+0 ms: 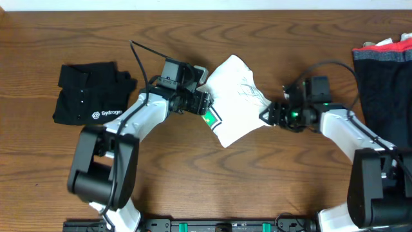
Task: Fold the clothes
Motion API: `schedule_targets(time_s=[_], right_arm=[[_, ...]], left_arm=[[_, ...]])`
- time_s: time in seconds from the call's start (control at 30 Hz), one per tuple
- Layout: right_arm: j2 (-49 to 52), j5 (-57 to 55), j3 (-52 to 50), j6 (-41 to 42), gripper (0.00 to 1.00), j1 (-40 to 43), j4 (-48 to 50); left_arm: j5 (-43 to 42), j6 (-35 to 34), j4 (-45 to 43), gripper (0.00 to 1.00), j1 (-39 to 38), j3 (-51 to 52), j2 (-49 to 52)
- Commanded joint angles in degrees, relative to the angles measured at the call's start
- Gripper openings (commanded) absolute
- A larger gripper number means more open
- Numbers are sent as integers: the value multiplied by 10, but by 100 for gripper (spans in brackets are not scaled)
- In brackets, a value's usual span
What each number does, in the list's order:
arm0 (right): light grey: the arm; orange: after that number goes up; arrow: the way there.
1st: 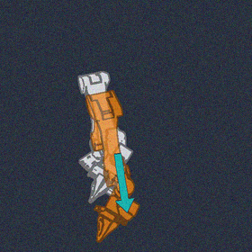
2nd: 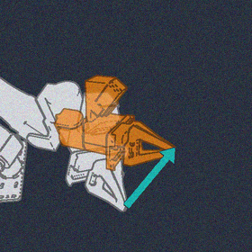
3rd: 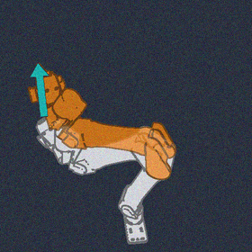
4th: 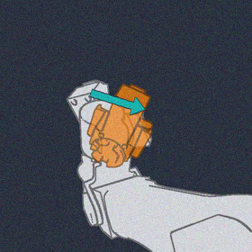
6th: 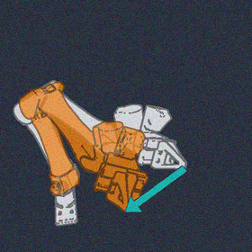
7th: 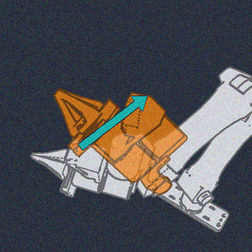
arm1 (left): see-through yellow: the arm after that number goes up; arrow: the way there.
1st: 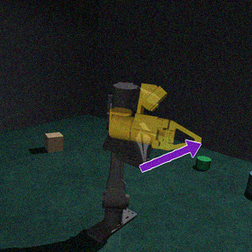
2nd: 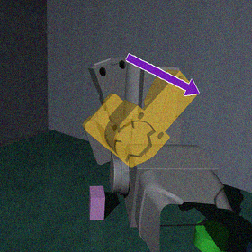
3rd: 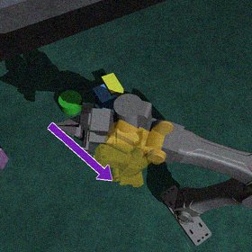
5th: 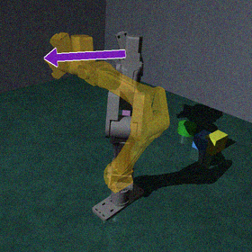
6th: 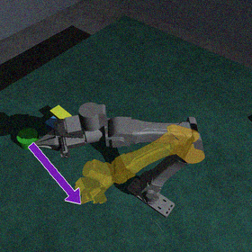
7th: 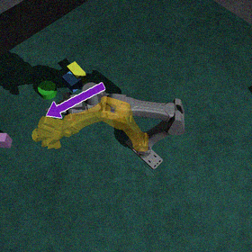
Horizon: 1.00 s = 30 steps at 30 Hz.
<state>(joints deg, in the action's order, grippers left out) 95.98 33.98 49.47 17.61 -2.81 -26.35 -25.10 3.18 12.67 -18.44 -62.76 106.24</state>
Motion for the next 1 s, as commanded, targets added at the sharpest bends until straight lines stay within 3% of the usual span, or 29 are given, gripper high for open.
schedule_targets(time_s=[0.0,0.13,0.33,0.6,0.7,0.73,0.83,0.97], right_arm=[[-14,104,7,3,63,2,-55],[-14,104,-7,12,55,-30,-89],[-12,42,-47,138,54,-105,-6],[-12,-19,-136,329,68,-174,242],[-12,-73,-146,361,70,-186,276],[-12,-91,-148,362,66,-186,280],[-12,-139,-148,357,40,-184,285],[-12,-158,-148,316,25,-177,286]], left_arm=[[24,45,-7,73,2,-2,14],[71,48,-17,66,2,-2,17],[34,47,9,54,1,-2,17],[35,46,36,61,-1,-2,17],[35,45,36,61,-1,-2,17],[35,45,36,61,-1,-2,17],[35,45,36,61,-1,-2,17],[35,45,36,61,-1,-2,17]])
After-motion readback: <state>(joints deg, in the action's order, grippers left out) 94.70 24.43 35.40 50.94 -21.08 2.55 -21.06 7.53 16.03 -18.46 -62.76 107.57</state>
